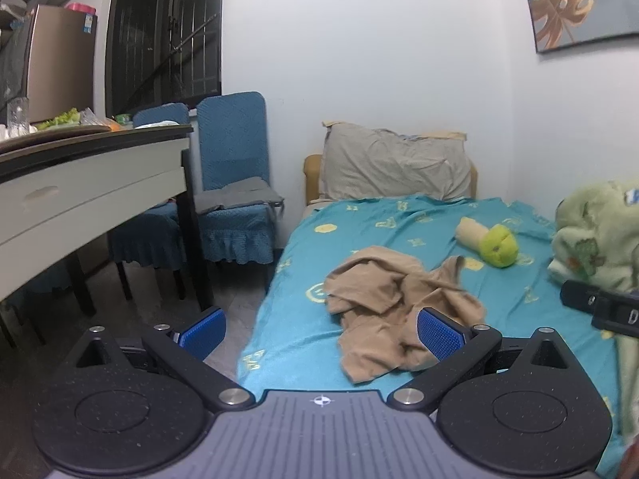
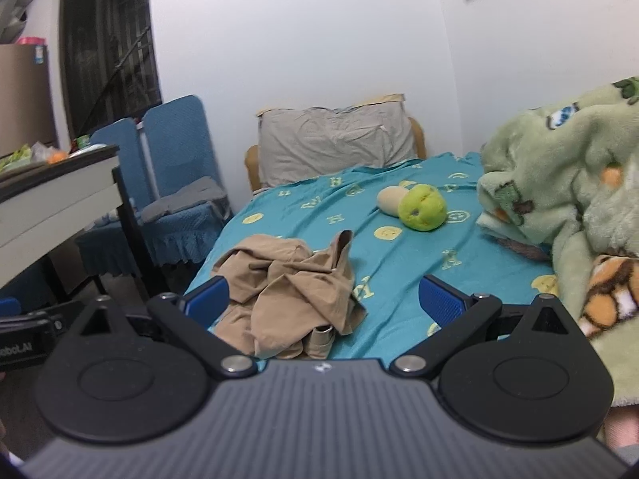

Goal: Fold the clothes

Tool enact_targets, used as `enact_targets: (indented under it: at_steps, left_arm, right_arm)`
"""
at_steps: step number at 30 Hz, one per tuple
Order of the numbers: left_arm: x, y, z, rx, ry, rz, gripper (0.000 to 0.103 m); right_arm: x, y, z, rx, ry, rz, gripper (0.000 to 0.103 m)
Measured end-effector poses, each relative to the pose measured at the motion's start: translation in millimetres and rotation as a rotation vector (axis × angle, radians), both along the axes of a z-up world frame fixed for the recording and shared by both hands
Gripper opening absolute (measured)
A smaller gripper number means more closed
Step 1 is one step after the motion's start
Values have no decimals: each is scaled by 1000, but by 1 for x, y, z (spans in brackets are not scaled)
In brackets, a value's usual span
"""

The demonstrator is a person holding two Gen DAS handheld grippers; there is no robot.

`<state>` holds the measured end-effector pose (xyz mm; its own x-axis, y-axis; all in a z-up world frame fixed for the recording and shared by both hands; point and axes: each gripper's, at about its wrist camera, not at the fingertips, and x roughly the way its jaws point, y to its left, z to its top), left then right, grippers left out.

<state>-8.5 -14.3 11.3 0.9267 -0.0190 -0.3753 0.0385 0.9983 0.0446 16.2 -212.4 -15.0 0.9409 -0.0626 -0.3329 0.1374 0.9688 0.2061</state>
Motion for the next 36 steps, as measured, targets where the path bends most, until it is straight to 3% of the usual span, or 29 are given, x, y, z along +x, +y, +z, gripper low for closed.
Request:
enact_targets:
  at_steps: [7,14,20,22,25,31,35,36]
  left_arm:
    - [24,-7,34,2,-3,-56,103]
    - [90,-13,50,-25,45,-152,103]
    - [181,-57,14,-3,156,-283,97]
    - [216,-74,-2,-27,193,-334,96]
    - [271,-106,-28,-54,257,-392,90]
    - [358,-175,-75,36,340,-451,82]
    - [404,-202,-105,88,431,-423,63]
    - [414,-205,-113,93,457,-407,54]
  right_arm:
    - [5,-9,30,102,43,-41,103]
    - [30,-32,52,211,43,-167,103]
    - [55,-55,11,213,48,-182,103]
    - [62,-68,-6,278,76,-167,103]
    - [72,-74,-13,285,76,-176,103]
    - [92,-86,-27,291,77,-192,103]
    - [106,-93,-43,324,122,-193,103]
    - [109,-94,-47,331,131,-195,103]
